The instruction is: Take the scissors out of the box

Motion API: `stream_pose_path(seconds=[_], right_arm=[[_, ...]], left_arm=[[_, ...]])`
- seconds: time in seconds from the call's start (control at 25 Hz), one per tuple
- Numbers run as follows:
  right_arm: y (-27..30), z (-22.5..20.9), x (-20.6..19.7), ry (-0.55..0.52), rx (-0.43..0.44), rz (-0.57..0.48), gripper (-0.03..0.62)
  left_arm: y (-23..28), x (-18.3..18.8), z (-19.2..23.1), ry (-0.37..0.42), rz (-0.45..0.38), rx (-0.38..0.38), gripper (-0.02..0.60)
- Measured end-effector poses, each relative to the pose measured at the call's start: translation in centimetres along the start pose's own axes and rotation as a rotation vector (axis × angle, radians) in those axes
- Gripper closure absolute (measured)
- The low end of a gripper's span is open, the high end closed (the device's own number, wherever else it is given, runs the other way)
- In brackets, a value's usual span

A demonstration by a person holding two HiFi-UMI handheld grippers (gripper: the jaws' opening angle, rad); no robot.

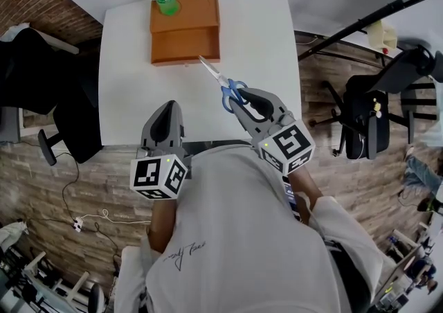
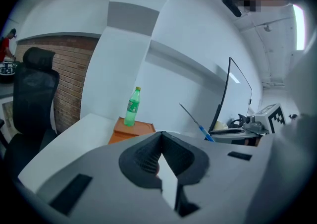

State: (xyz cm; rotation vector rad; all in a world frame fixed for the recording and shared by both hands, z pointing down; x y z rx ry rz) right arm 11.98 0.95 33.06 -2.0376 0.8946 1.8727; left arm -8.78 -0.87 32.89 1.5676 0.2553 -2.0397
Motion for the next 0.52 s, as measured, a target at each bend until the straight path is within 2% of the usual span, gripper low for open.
stream_pose_path(seconds=[0.52], right_arm=[[-0.11,-0.05,-0.35,0.021,-0.003,0.016,0.497]], left_arm=[[0.09,-0.9,-0.03,-0.056,0.025,-0.001,0.574]])
Point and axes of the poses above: the fingertips, and each gripper's own axes: y forward along the fingers, z to its left, x out of its top, the point moved 7 cm from there along -y, backward along the fingers, and after that the axes turned 7 degrees about -z, right-handed, at the moved point
